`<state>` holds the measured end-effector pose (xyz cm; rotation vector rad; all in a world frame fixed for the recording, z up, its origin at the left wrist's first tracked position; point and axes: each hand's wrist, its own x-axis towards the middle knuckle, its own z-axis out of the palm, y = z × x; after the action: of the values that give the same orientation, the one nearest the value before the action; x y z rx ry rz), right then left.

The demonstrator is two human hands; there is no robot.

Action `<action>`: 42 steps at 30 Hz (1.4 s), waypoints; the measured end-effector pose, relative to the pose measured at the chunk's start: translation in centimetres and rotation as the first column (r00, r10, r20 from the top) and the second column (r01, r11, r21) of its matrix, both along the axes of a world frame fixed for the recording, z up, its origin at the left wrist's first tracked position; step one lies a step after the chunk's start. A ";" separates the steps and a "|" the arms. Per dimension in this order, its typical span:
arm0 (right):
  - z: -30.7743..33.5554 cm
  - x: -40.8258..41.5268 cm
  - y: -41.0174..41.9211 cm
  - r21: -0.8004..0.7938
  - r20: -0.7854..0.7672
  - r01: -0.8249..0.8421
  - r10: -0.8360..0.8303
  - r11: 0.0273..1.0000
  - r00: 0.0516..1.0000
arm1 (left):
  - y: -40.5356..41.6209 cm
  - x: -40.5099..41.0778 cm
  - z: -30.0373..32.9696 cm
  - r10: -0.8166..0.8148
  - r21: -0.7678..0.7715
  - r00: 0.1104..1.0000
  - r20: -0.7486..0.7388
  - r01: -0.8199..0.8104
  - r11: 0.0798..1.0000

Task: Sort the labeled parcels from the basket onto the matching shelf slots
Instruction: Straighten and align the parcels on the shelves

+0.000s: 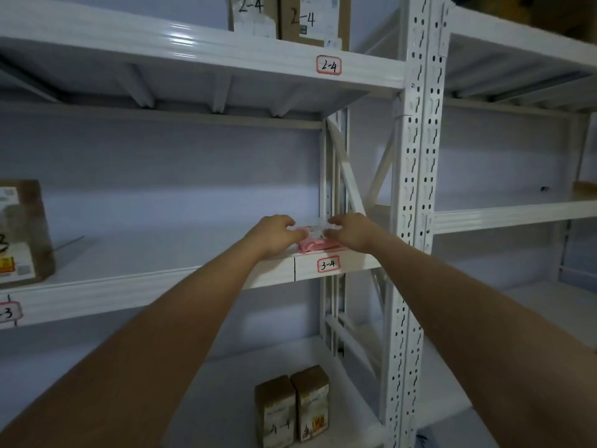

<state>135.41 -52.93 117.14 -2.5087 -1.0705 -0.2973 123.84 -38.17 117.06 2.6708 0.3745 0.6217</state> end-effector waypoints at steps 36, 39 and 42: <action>-3.2 5.2 3.4 -0.088 0.089 -0.139 0.147 0.986 0.985 | -1.3 5.5 -2.7 0.152 0.155 0.977 -0.151 -0.128 0.980; -2.6 4.0 4.1 -0.108 0.253 -0.109 0.133 0.988 0.958 | -0.9 2.8 -3.2 0.145 0.198 0.986 -0.087 -0.126 0.972; -2.0 1.2 5.6 -0.102 0.395 -0.121 0.151 0.987 0.906 | 0.8 -1.9 -3.8 0.161 0.251 0.987 0.009 -0.158 0.955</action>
<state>136.59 -47.31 115.12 -2.4807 -1.4290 -0.7716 121.91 -37.39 113.26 2.9059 0.5535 0.7471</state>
